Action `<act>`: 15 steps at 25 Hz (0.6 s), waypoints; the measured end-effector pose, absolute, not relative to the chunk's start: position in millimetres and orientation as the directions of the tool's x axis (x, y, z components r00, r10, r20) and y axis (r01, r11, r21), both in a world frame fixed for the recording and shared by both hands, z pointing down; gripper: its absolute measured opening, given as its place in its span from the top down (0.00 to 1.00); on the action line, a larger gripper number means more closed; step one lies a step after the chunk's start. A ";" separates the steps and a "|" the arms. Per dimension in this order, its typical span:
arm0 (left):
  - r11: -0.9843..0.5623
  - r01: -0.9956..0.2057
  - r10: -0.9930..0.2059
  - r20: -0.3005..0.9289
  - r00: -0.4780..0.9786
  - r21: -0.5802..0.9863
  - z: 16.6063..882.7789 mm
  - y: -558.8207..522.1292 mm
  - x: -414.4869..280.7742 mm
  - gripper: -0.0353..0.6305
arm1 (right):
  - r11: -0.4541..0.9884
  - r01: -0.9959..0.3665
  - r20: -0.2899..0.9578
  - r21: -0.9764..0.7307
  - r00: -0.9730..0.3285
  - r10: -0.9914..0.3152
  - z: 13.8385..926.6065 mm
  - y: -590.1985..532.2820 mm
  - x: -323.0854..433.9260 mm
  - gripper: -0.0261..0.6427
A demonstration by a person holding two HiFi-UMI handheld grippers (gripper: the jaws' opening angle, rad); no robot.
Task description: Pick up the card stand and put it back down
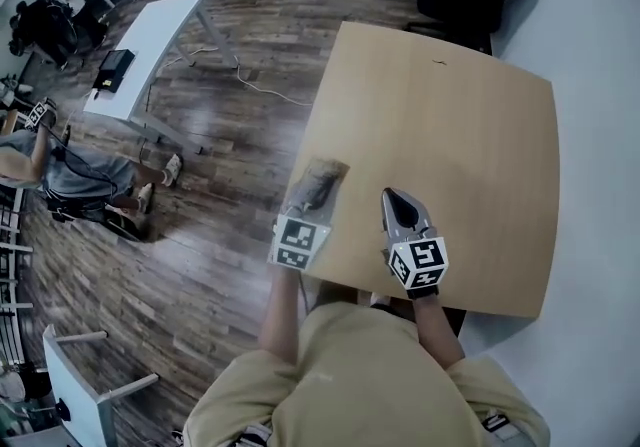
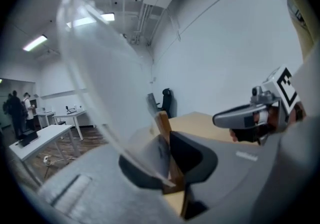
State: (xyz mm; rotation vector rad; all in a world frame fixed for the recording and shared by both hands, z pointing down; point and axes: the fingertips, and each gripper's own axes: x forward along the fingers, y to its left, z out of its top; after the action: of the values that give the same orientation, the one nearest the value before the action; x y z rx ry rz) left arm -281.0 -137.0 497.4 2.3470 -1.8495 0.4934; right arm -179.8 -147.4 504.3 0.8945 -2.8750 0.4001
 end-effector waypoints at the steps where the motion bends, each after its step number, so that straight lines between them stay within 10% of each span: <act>1: -0.234 -0.966 -0.935 0.297 0.193 -0.109 488.2 -130.9 -274.0 0.88 | 0.800 -0.563 0.158 -0.208 -0.826 -0.541 495.6 -142.7 -173.8 0.96; 15: -0.051 -0.996 -0.999 0.009 0.051 -0.073 420.2 -60.9 -195.4 0.88 | 0.829 -0.535 0.030 -0.161 -0.842 -0.538 435.6 -100.2 -106.5 0.96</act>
State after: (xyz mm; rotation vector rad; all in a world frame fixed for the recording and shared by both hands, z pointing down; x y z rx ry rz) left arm -195.4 -60.9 420.2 2.3101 -2.1955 0.0897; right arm -106.5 -100.2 435.6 0.8861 -3.0200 0.2585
